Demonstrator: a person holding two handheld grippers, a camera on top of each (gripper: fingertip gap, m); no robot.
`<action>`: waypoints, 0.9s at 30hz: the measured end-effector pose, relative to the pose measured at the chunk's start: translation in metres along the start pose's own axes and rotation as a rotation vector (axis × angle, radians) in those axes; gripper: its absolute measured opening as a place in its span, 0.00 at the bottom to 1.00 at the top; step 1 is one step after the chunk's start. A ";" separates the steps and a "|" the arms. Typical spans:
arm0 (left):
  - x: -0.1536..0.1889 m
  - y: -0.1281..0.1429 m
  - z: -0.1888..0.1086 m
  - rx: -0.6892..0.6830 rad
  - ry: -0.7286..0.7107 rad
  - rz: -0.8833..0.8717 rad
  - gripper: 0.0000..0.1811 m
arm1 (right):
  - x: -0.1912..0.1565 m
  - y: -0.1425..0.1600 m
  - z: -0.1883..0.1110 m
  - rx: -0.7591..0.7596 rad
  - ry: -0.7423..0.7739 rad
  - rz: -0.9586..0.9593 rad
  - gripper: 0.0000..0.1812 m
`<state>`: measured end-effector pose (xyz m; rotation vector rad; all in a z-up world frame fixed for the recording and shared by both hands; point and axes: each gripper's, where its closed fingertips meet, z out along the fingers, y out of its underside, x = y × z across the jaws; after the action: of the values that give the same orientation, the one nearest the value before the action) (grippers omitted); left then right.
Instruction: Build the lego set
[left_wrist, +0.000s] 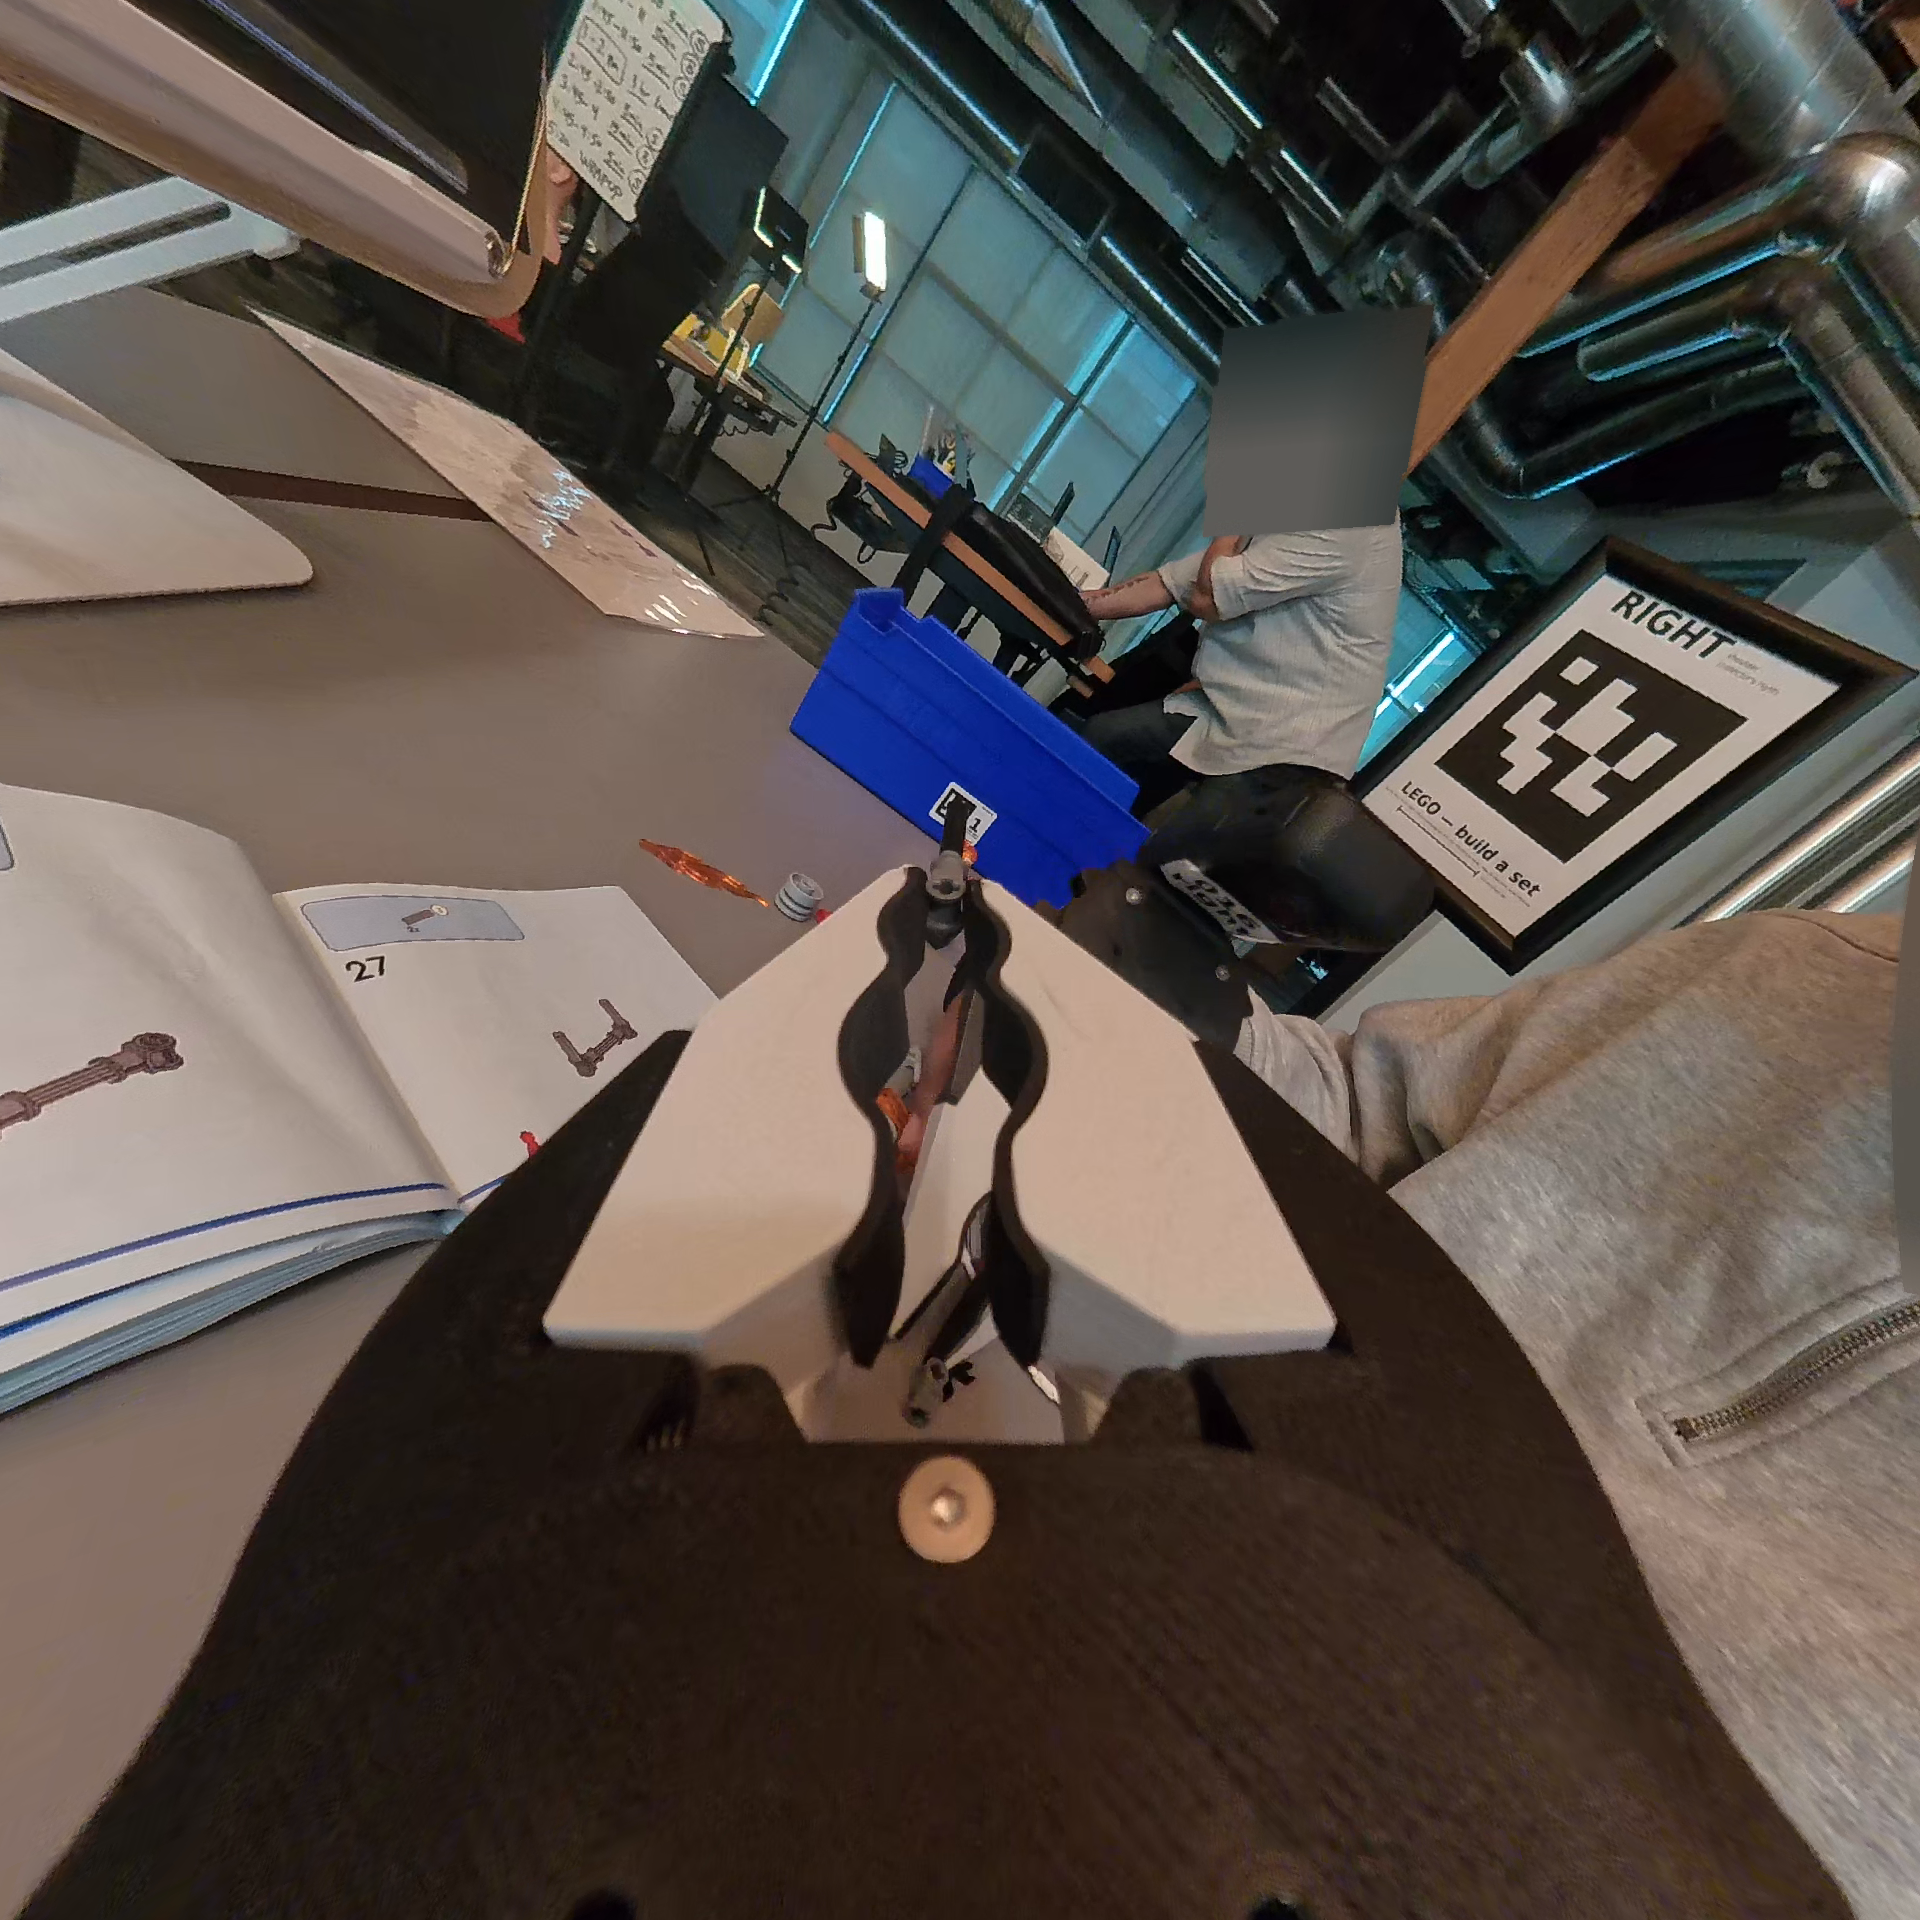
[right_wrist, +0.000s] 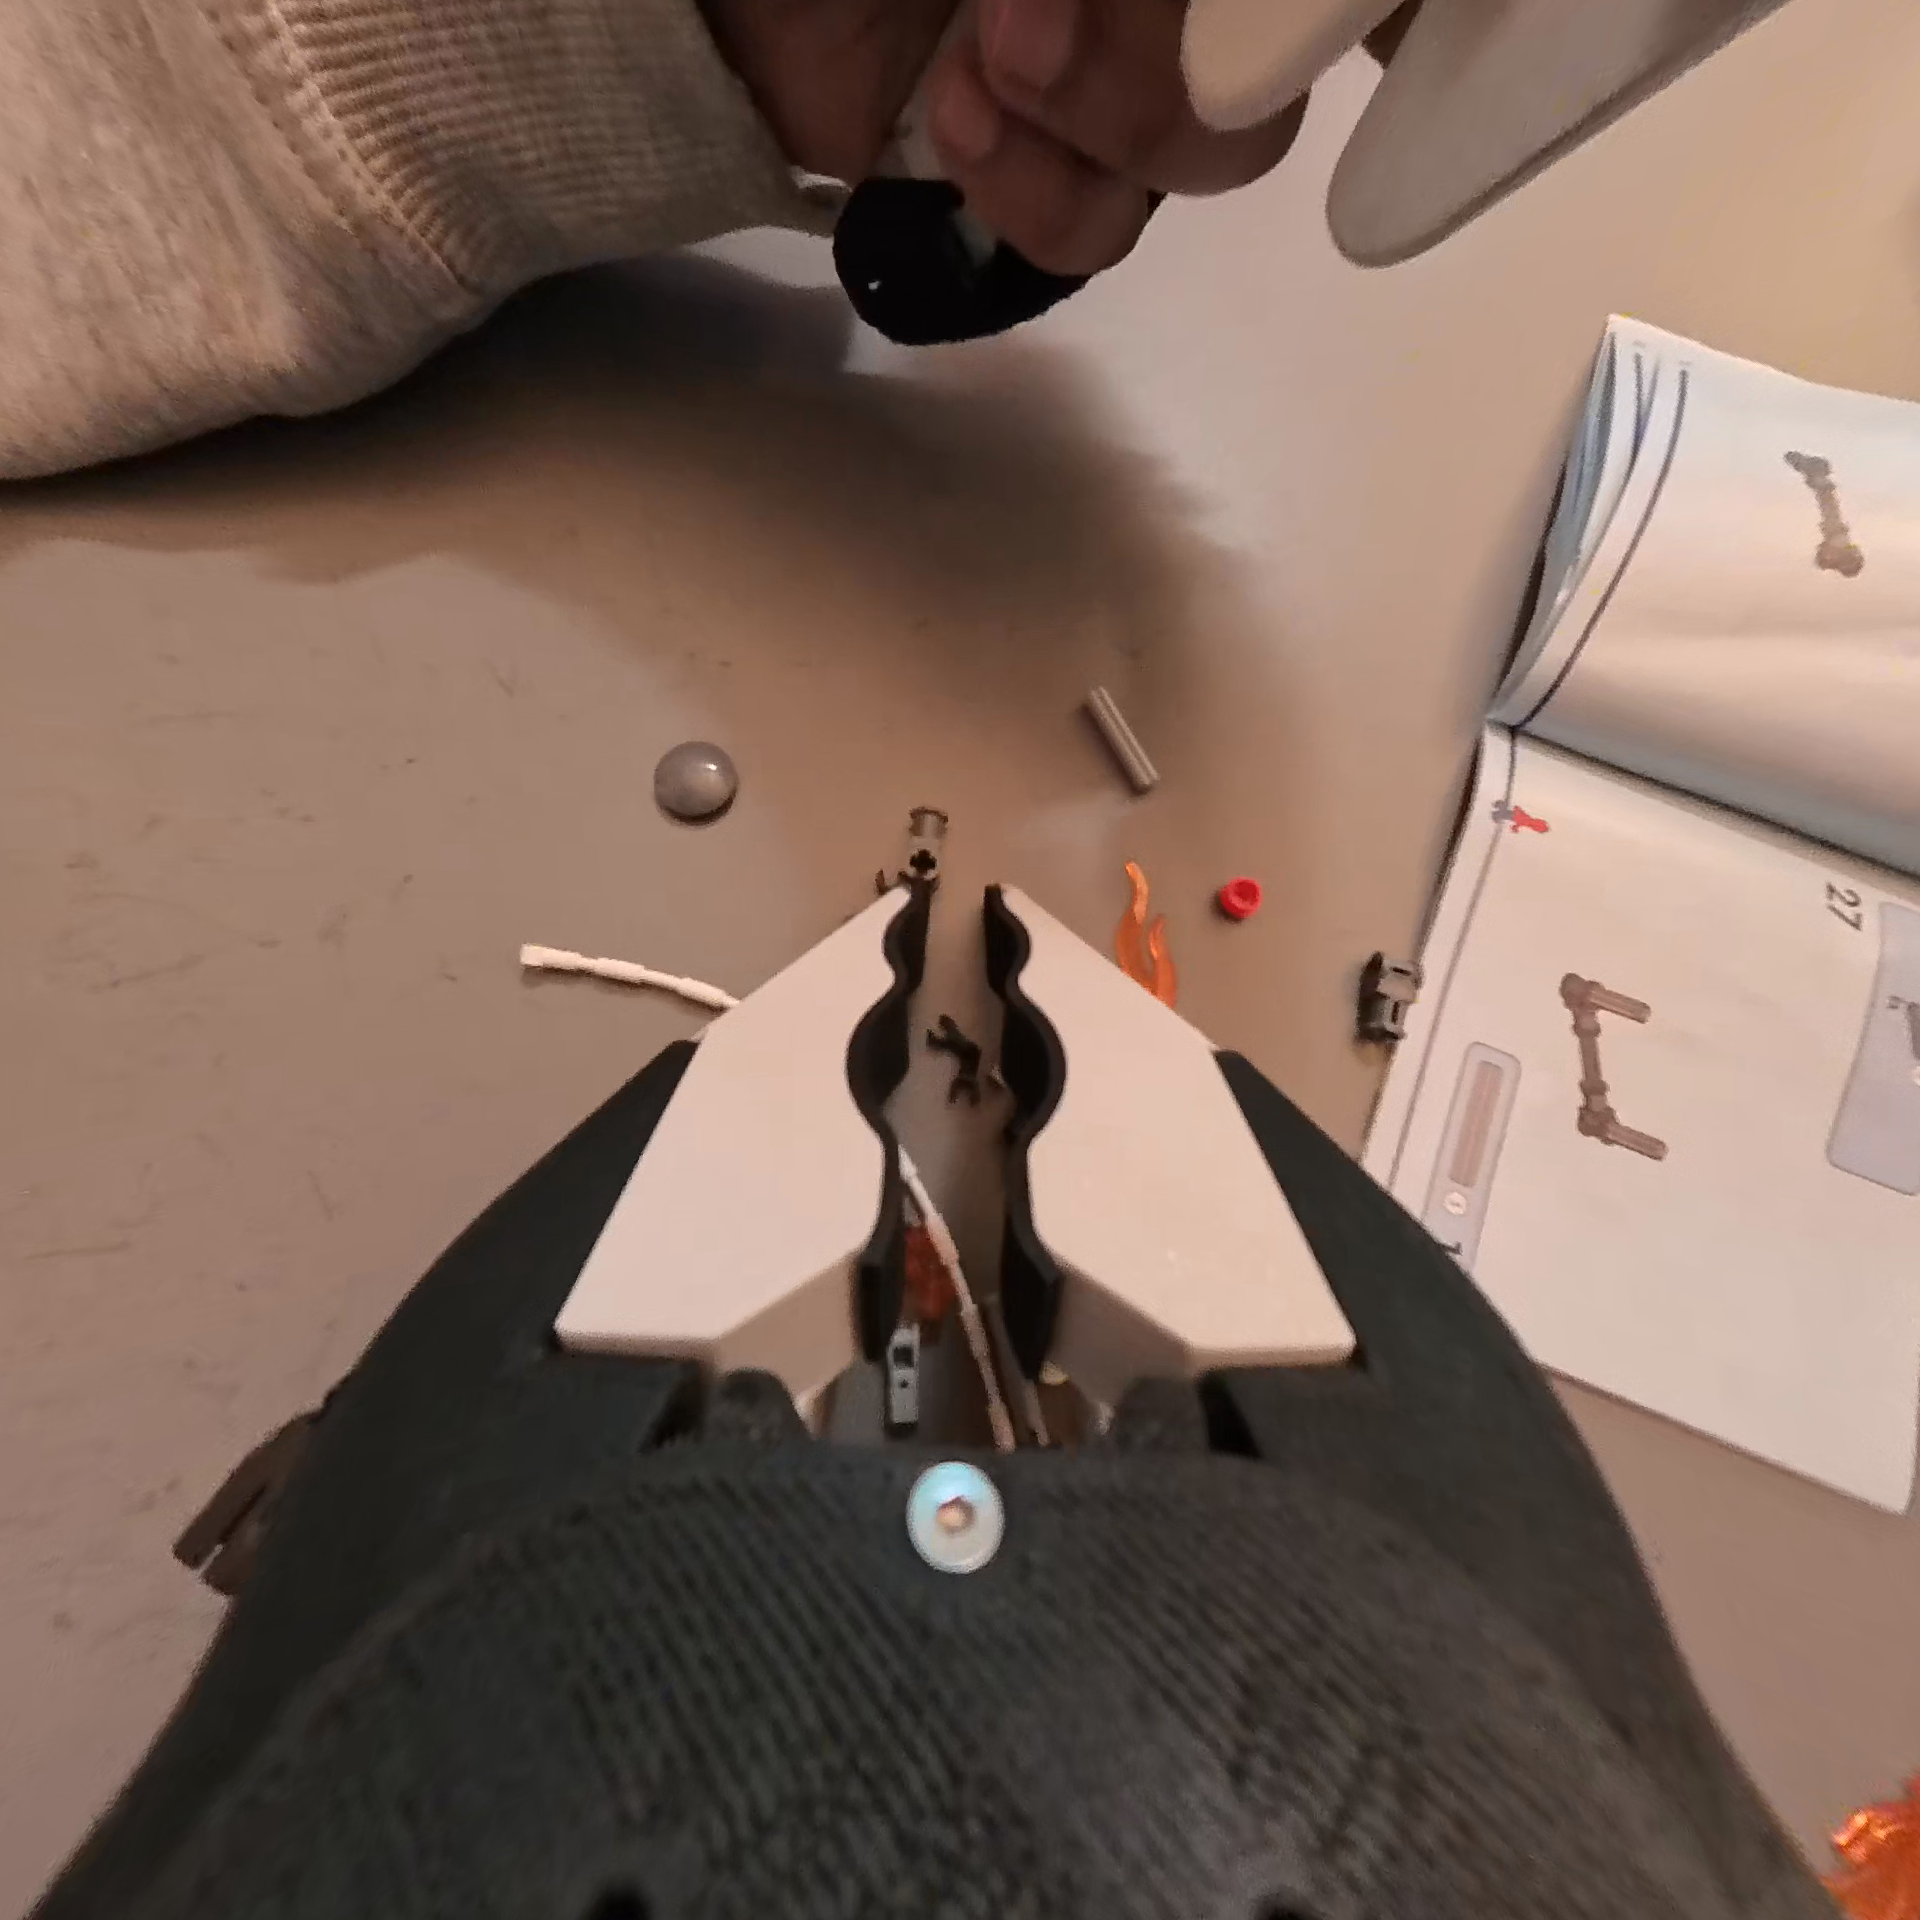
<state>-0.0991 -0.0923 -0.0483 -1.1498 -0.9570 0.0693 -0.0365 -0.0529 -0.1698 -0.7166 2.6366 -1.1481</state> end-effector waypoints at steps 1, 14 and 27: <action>0.000 0.000 0.000 0.001 0.001 0.000 0.02 | 0.000 0.000 0.000 -0.001 0.000 0.000 0.05; -0.001 0.001 0.000 -0.002 0.001 -0.004 0.02 | -0.003 -0.005 0.003 0.016 -0.003 0.021 0.03; 0.002 0.000 -0.002 -0.016 -0.005 0.023 0.02 | 0.026 -0.034 -0.043 0.280 -0.011 0.226 0.03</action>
<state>-0.0964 -0.0931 -0.0474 -1.1755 -0.9505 0.0836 -0.0619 -0.0585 -0.1151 -0.3605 2.4012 -1.3980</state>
